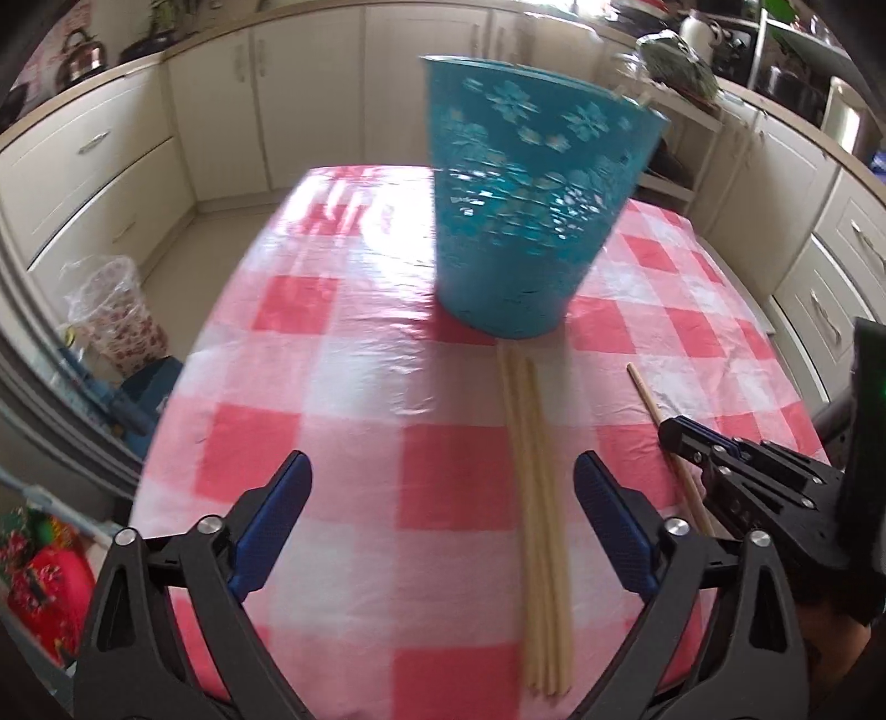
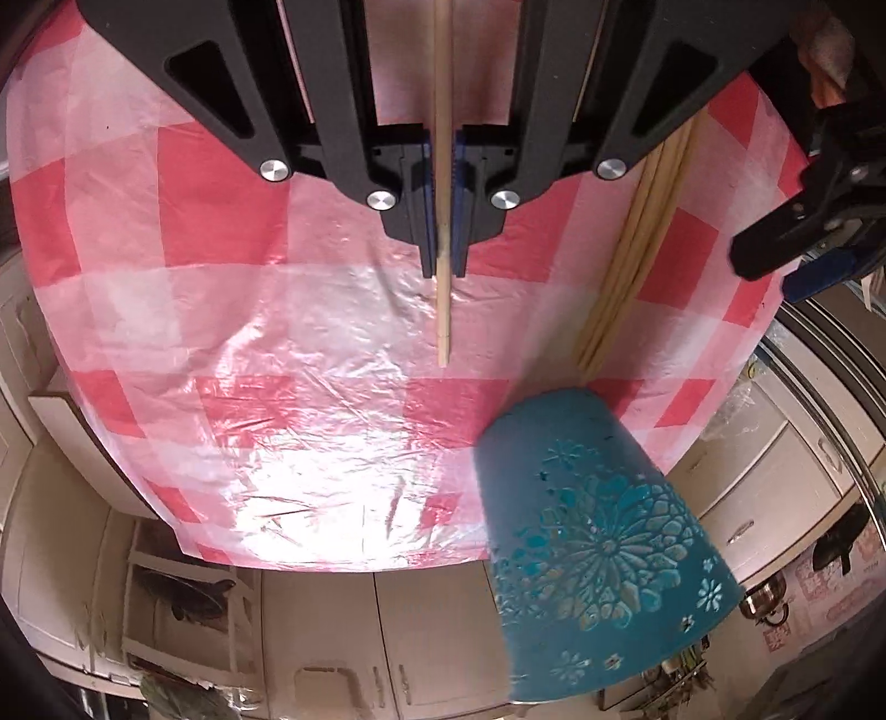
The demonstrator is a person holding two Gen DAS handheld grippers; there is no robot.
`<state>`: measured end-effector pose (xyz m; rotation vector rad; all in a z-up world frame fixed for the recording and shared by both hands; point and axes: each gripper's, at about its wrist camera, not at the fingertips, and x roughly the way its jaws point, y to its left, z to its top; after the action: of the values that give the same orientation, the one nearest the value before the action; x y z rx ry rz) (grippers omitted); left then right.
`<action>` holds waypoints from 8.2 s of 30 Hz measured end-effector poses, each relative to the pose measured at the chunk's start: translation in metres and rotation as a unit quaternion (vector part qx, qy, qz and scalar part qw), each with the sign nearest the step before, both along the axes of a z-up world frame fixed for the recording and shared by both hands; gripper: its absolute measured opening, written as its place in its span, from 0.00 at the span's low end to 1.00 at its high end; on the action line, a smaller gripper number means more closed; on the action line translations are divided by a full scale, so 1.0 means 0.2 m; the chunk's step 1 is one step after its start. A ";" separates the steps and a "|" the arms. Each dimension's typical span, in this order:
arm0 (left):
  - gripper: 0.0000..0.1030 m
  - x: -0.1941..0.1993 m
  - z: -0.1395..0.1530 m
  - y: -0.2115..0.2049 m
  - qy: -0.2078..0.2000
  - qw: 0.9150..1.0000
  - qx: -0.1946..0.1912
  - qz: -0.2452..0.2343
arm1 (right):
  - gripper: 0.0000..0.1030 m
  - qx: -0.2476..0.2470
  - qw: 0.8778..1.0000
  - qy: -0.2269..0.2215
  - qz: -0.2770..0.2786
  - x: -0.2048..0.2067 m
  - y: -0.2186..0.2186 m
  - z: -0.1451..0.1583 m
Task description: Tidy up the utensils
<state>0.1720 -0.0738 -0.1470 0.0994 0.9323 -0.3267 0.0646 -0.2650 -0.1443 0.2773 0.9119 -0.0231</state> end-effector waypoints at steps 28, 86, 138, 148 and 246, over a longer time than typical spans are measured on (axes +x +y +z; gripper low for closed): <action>0.01 0.20 -0.14 -0.04 0.061 0.997 -0.038 -0.004 | 0.05 0.039 0.999 -0.020 -0.008 -0.01 -0.05 -0.02; 0.05 0.30 -0.16 -0.12 0.049 0.998 0.038 -0.031 | 0.05 0.007 1.000 -0.002 0.015 0.09 -0.04 -0.01; 0.05 0.74 0.83 -0.06 -0.272 0.924 -0.228 0.144 | 0.06 0.041 0.999 -0.015 0.015 0.10 -0.09 -0.03; 0.05 0.71 0.76 -0.19 -0.269 0.945 -0.152 0.106 | 0.06 0.051 0.998 -0.016 0.017 0.10 -0.11 -0.02; 0.90 0.26 -0.16 0.47 -0.012 0.984 -0.072 0.162 | 0.06 0.050 0.960 -0.277 0.012 0.67 0.09 0.86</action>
<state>0.2248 0.0199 -0.1795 -0.1799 0.8827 -0.0901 0.1981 -0.2460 0.0275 0.3454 0.3589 0.1190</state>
